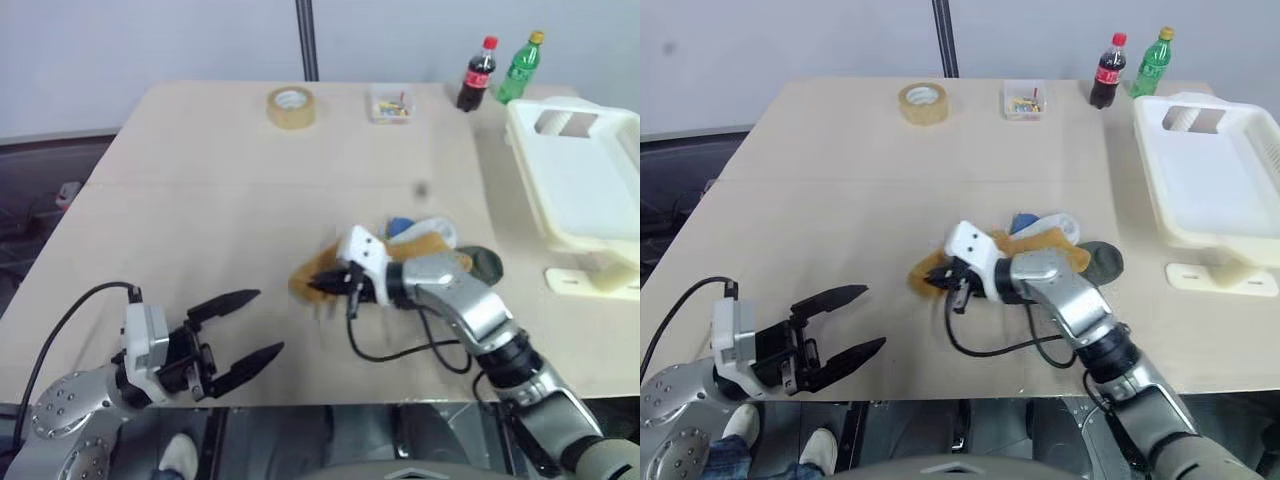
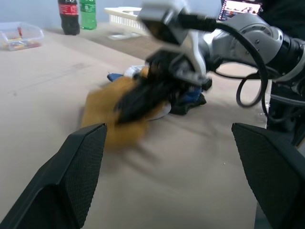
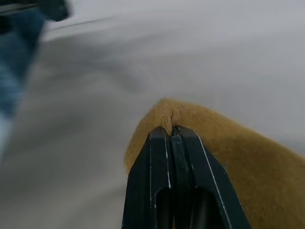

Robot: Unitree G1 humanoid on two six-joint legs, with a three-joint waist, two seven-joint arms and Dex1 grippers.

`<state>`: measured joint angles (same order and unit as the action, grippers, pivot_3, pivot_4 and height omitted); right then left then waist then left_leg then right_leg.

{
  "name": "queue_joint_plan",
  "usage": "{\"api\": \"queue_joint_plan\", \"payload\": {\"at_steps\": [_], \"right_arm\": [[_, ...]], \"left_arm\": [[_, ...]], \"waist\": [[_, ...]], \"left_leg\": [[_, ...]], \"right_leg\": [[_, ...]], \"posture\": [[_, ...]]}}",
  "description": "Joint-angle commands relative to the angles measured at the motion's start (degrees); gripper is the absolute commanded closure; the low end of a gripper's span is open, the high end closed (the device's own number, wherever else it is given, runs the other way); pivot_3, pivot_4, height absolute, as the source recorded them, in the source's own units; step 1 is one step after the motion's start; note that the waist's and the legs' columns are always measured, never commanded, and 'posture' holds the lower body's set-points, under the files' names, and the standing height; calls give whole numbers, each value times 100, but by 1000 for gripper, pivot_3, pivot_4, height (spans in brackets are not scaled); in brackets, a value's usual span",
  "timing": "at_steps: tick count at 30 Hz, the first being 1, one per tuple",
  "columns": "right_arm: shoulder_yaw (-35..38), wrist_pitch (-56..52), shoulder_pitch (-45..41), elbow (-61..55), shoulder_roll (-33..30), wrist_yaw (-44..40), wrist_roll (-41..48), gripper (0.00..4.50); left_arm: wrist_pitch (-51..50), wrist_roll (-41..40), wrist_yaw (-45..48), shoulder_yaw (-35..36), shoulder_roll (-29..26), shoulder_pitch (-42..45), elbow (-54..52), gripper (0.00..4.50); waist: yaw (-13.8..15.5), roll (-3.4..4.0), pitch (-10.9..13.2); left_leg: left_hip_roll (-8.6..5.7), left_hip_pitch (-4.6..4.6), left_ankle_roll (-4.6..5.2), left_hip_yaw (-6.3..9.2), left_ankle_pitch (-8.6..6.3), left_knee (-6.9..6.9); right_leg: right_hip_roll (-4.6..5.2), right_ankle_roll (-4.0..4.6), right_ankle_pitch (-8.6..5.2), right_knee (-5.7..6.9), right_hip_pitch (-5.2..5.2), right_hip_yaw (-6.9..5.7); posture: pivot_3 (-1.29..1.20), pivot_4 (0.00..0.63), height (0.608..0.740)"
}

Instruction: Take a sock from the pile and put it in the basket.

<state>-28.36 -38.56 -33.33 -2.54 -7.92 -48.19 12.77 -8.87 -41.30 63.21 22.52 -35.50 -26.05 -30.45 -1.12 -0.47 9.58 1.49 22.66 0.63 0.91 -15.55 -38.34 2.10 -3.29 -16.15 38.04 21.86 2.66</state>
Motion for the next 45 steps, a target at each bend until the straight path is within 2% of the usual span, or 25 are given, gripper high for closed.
{"api": "queue_joint_plan", "payload": {"at_steps": [1,3,6,12,16,25,28,29,30,31,36,40,45], "right_arm": [[237,298,-332,709,703,499,-24,4203],[392,411,-389,809,912,586,29,3617],[471,299,-372,547,769,444,64,2164],[1203,53,-380,-373,-379,416,165,2164],[955,323,-261,48,-898,444,-326,2164],[750,203,-402,611,-500,823,-669,2164],[783,125,-348,396,-486,799,-596,2871],[762,109,-337,338,-502,785,-599,3531],[738,106,-330,298,-519,777,-612,3848],[711,101,-317,232,-548,762,-625,4370],[582,-337,-147,-553,-837,466,-430,4443],[416,-1165,291,-1455,-1319,188,-114,4443],[641,-2305,918,-2122,-1709,283,382,4443]], "left_arm": [[118,-154,-118,249,88,-124,-256,0],[131,-166,-142,271,104,-205,-315,0],[120,-184,-188,283,122,-249,-362,0],[123,-183,-206,249,115,-223,-333,0],[91,-173,-150,151,69,-62,-206,0],[20,-184,-25,151,-69,254,-8,0],[20,-191,-17,171,-62,213,-24,0],[27,-184,-15,167,-51,191,-30,0],[34,-178,-11,163,-42,174,-34,0],[39,-170,-14,151,-28,159,-40,0],[35,-160,-51,86,6,154,-69,0],[30,-169,-44,70,0,153,-73,0],[8,-215,-19,110,-22,101,-81,0]], "waist": [[-9,-1,0],[-21,-1,0],[2,0,0],[17,0,0],[-24,2,1],[-135,2,2],[-122,2,2],[-122,2,2],[-124,2,2],[-125,2,2],[-114,4,3],[-102,1,1],[-105,1,1]], "left_leg": [[-1,0,0,2,0,0],[-1,1,-1,1,0,0],[-6,2,-2,4,0,0],[-19,8,-1,12,0,0],[-18,7,-2,11,0,2],[-13,11,-1,-9,0,4],[-10,15,-1,-9,0,4],[-11,15,-1,-8,0,4],[-11,15,-1,-7,0,4],[-10,15,-1,-7,0,4],[-8,15,-1,-4,0,4],[-10,23,-1,3,0,6],[-10,22,-1,5,0,7]], "right_leg": [[0,0,0,0,2,-1],[0,0,1,4,4,-1],[3,0,1,2,6,-3],[19,-1,1,-3,5,-13],[5,2,0,-1,5,-13],[-3,5,-2,15,24,8],[7,4,-1,11,24,8],[9,4,-1,11,24,6],[9,4,-1,11,24,6],[8,4,-1,12,24,5],[7,5,-2,12,25,3],[13,5,-2,3,24,-3],[15,5,-2,3,22,-4]], "posture": [[0,150,740],[0,150,740],[0,150,740],[0,150,740],[0,150,740],[0,150,740],[0,150,740],[0,150,740],[0,150,740],[0,150,740],[0,150,740],[0,150,740],[0,150,740]]}}
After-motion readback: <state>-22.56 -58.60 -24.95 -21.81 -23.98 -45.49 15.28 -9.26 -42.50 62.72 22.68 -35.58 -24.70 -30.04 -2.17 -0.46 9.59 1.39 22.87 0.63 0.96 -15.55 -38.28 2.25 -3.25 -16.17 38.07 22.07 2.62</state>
